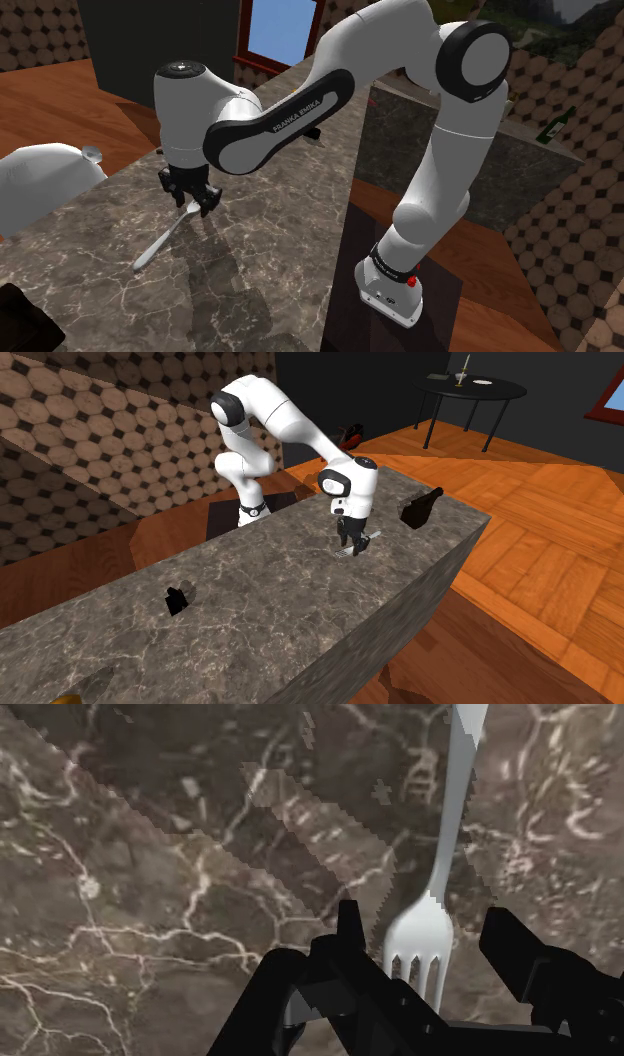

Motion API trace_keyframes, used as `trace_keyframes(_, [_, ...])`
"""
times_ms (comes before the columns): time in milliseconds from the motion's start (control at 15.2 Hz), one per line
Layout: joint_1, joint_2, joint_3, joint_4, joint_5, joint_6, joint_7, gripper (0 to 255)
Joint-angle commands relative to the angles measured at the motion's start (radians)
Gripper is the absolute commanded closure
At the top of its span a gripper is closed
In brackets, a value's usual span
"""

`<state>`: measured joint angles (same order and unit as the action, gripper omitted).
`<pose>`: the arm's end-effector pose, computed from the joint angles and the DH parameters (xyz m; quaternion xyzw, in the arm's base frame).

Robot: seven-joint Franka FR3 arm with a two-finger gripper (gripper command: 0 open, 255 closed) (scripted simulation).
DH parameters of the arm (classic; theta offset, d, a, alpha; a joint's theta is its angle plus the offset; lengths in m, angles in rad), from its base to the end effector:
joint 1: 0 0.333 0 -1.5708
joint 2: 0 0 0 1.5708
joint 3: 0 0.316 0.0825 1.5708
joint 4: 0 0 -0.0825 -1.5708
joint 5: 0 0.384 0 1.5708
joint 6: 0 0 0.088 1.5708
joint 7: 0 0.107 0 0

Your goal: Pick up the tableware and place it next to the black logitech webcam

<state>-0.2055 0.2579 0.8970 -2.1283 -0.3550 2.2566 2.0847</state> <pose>0.4435 0.3437 0.3294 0.8309 -0.5553 0.0337 0.0122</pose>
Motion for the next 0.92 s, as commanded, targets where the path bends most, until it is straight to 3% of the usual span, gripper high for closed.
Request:
trace_keyframes(0, [0.000,0.004,-0.002,-0.001,-0.001,0.007,0.001,255])
trace_keyframes(396, [-0.001,0.004,-0.002,-0.001,-0.001,0.007,0.000,255])
trace_keyframes(858, [-0.037,-0.071,0.036,0.028,0.085,-0.063,-0.062,255])
